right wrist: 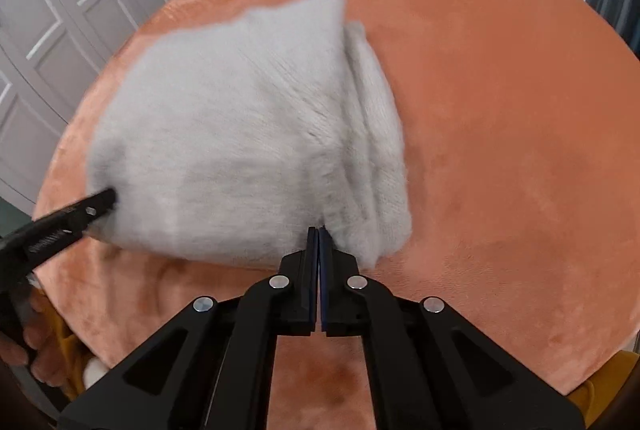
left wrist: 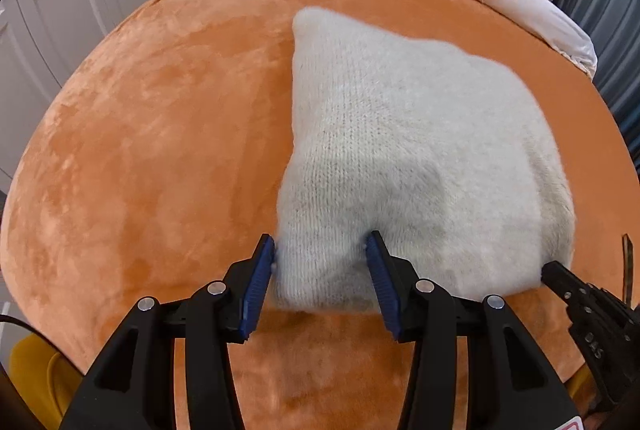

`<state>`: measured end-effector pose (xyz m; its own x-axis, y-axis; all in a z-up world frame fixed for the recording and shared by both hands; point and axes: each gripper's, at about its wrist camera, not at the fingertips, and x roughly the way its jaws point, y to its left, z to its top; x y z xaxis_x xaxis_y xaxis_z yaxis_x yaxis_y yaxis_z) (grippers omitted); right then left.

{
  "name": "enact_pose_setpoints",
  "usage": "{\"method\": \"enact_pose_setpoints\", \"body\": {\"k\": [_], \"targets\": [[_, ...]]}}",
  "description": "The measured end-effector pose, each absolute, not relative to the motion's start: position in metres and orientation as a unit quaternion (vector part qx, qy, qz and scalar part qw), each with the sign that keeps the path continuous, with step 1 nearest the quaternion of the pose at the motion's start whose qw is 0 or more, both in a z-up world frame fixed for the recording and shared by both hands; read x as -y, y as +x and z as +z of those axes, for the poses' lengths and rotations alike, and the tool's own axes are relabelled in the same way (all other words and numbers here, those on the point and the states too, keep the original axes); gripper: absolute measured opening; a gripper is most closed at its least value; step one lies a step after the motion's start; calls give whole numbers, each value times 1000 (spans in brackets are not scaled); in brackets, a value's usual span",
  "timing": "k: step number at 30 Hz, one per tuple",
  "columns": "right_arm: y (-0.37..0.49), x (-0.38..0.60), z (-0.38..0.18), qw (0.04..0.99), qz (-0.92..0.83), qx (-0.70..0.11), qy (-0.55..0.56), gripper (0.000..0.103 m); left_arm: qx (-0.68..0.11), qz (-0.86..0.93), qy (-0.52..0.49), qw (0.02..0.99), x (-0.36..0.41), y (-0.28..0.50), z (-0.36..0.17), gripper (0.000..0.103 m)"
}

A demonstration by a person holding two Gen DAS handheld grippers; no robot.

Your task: Fold small clothes

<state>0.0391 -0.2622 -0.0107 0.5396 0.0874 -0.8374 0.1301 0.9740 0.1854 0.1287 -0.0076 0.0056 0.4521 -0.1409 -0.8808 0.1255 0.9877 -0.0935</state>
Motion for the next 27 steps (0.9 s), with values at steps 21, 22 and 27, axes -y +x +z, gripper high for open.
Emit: {"method": "enact_pose_setpoints", "body": {"k": [21,22,27], "targets": [[-25,242,-16,887,-90,-448,60,66,-489,-42,33,870,25,58,-2,68],[-27,241,-19,887,-93,-449,60,67,-487,-43,33,872,25,56,-4,68],[-31,234,-34,883,-96,-454,62,72,-480,-45,47,875,26,48,-18,68]]}}
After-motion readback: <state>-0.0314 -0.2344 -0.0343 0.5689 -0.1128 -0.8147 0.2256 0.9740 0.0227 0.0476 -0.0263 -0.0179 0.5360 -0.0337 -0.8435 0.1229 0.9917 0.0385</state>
